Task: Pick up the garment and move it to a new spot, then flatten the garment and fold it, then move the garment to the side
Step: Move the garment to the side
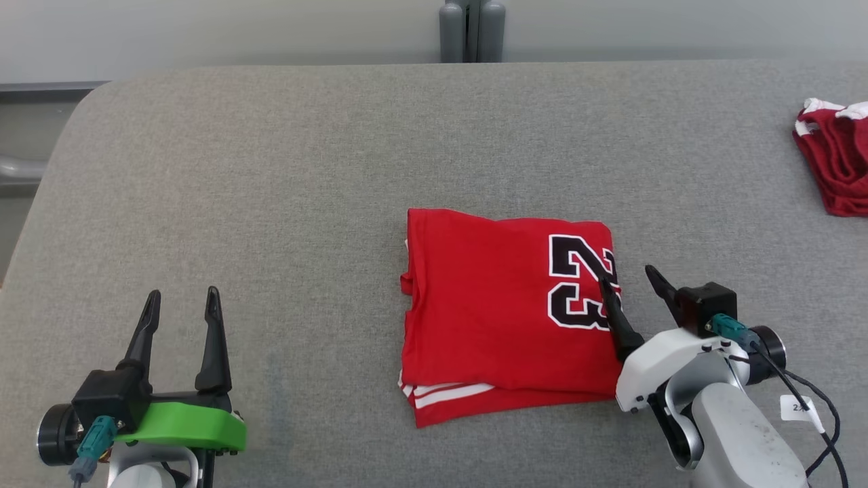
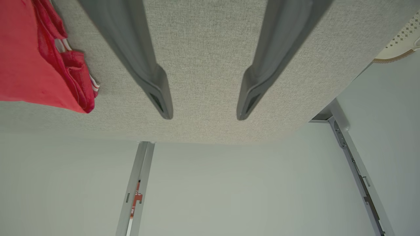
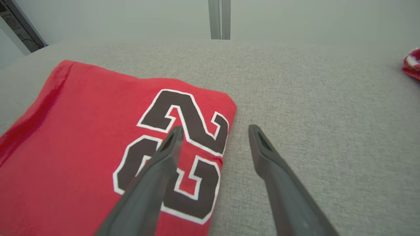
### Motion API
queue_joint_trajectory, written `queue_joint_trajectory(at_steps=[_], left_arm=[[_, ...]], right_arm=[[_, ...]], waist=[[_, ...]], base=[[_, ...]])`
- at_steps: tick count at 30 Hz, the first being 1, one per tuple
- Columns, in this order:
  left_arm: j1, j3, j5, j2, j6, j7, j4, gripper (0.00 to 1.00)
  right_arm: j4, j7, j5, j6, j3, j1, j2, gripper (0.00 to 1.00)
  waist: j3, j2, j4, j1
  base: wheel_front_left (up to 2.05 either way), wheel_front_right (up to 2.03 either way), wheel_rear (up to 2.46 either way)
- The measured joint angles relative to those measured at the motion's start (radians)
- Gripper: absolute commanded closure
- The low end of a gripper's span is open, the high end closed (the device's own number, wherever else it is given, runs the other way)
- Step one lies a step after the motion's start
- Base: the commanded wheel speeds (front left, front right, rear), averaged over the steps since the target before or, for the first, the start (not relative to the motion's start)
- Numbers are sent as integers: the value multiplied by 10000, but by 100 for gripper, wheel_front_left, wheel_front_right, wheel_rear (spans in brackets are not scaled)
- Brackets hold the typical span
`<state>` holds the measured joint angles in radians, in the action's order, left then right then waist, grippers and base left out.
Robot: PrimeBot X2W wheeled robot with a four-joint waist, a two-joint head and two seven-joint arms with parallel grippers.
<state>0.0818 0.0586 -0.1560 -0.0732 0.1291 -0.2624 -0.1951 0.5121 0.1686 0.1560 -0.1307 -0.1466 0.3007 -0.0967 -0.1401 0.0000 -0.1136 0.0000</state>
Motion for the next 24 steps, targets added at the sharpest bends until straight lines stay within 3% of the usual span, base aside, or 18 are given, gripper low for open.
queue_joint_trajectory(at_steps=[11, 12, 13, 19, 24], left_arm=[[193, 44, -19, 98, 0, 0, -61, 0], [242, 42, -19, 107, 0, 0, -63, 0], [272, 35, -19, 115, 0, 0, -65, 0], [340, 12, -25, 159, 0, 0, -63, 0], [509, -79, -96, 180, 0, 0, -10, 0]], right_arm=[[2568, 453, 305, 4, -261, 709, 334, 0], [2656, 533, 506, 4, -353, 799, 336, 13], [2759, 548, 736, 6, -460, 872, 349, 100], [3279, 646, 1183, 0, -911, 1492, 374, 100], [3315, 614, 1166, -13, -1141, 2513, -370, 100]], waist=[[-545, 0, -308, 0], [-572, 0, -314, 0], [-592, 0, -319, 0], [-728, 0, -297, 0], [-1020, 0, -244, 0]], base=[[0, 0, 0], [0, 0, 0], [0, 0, 0], [0, 0, 0], [0, 0, 0]])
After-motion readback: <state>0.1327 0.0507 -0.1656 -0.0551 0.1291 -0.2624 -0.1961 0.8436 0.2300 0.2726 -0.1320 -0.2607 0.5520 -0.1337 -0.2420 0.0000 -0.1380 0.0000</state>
